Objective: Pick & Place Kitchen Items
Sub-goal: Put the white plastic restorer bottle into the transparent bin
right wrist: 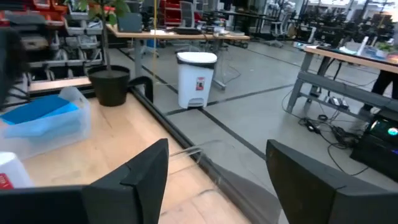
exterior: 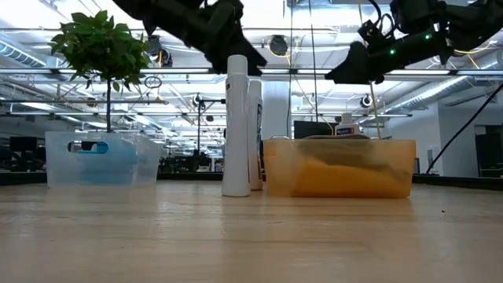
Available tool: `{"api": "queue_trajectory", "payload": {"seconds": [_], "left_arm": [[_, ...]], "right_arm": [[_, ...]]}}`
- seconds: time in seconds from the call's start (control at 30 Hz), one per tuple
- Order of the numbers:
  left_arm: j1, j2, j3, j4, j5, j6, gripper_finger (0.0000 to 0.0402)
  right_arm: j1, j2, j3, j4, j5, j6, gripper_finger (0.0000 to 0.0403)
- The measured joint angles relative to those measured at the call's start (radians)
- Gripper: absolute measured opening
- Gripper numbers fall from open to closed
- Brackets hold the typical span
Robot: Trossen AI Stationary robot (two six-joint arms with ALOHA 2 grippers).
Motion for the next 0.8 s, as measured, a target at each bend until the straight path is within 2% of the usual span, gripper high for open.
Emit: {"api": "queue_trajectory", "payload": {"seconds": [0.4, 0.8], "left_arm": [[0.018, 0.000, -0.072, -0.001, 0.120, 0.031, 0.0273], [0.022, 0.051, -0.073, 0.045, 0.130, 0.053, 0.0273]], "right_arm": [[0.028, -0.001, 0.000, -0.001, 0.002, 0.002, 0.0226], [0.029, -0.001, 0.000, -0.002, 0.002, 0.004, 0.0221]]}}
